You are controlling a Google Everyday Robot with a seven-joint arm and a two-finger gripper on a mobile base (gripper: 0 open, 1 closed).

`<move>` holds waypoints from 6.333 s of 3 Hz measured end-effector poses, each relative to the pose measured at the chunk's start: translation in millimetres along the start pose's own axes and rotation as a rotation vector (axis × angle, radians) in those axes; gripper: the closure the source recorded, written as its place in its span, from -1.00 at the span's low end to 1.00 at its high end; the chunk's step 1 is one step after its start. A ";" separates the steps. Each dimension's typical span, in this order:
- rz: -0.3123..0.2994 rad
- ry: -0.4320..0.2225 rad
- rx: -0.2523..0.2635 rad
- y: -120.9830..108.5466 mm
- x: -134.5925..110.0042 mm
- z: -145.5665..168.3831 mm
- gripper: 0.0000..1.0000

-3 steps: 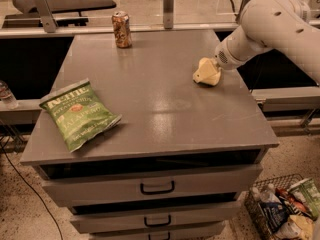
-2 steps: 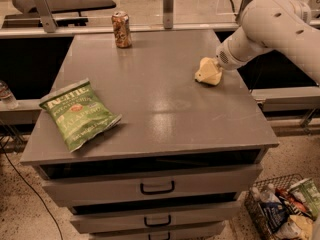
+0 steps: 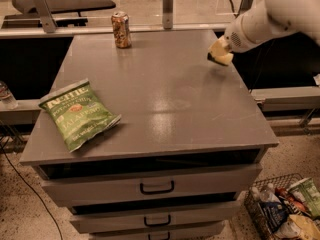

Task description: Move sponge near orange can

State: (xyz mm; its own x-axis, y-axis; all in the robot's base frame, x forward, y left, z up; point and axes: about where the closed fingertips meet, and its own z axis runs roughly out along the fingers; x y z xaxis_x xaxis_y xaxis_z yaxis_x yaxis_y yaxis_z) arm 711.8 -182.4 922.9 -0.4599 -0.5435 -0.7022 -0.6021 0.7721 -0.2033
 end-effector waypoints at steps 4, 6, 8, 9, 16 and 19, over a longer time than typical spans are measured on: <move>-0.257 -0.189 -0.065 14.9 -78.1 -40.4 1.00; -0.489 -0.301 -0.061 41.4 -159.2 3.5 1.00; -0.626 -0.348 -0.054 52.8 -202.0 49.8 1.00; -0.678 -0.372 -0.073 54.4 -211.6 79.1 1.00; -0.719 -0.280 0.094 47.4 -176.9 185.5 1.00; -0.704 -0.277 -0.027 85.8 -180.0 199.0 -0.26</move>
Offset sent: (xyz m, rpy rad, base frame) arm -0.0187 0.0205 0.0917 0.0162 -0.1694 0.2779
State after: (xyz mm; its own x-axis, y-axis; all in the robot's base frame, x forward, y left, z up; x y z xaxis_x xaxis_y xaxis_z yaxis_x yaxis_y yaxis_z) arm 872.8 47.3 896.0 0.2182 -0.8000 -0.5590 -0.7101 0.2628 -0.6532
